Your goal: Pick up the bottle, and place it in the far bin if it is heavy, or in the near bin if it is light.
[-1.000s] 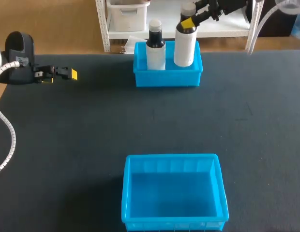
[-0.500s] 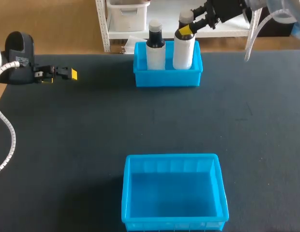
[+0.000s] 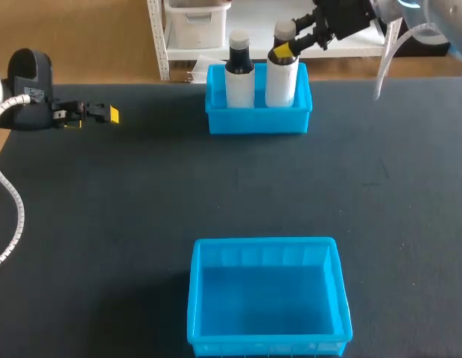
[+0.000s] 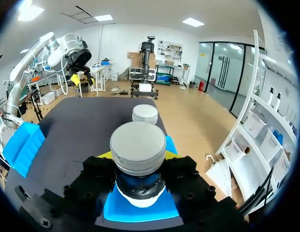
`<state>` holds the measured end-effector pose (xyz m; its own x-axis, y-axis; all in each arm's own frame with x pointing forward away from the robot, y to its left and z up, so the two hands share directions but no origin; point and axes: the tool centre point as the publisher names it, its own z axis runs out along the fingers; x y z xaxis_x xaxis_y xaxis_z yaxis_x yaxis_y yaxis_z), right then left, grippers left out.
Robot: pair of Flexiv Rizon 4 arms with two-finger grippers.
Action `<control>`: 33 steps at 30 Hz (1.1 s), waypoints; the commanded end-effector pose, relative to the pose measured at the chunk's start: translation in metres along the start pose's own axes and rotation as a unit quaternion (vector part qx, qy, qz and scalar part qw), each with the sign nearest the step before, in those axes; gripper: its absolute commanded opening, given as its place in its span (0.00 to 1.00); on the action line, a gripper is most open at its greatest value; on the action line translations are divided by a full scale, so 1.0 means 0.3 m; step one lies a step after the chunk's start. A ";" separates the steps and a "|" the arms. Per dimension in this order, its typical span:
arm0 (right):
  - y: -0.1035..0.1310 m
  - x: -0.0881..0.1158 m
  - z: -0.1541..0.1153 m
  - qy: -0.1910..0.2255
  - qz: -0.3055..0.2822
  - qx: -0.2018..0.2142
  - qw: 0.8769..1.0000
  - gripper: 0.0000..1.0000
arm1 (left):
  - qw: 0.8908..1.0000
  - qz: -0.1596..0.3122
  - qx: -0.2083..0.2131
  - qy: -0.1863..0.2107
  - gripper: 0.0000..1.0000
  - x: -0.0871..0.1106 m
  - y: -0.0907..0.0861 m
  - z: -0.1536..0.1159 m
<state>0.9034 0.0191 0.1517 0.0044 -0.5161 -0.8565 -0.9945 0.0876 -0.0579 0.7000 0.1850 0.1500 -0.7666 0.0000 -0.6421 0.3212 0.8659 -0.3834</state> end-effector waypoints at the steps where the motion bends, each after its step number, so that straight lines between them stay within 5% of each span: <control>1: -0.032 -0.001 0.015 -0.001 0.001 -0.124 0.992 0.00 | 1.000 0.000 0.000 0.000 1.00 0.000 0.000 0.000; 33: -0.026 0.057 0.054 0.002 0.027 -0.139 0.990 0.00 | 1.000 0.000 0.000 0.000 1.00 0.000 0.000 0.000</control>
<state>0.9022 0.0213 0.1278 -0.0474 -0.5193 -0.8533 -0.9938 0.1109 -0.0123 0.7000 0.1850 0.1500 -0.7666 0.0000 -0.6421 0.3212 0.8659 -0.3834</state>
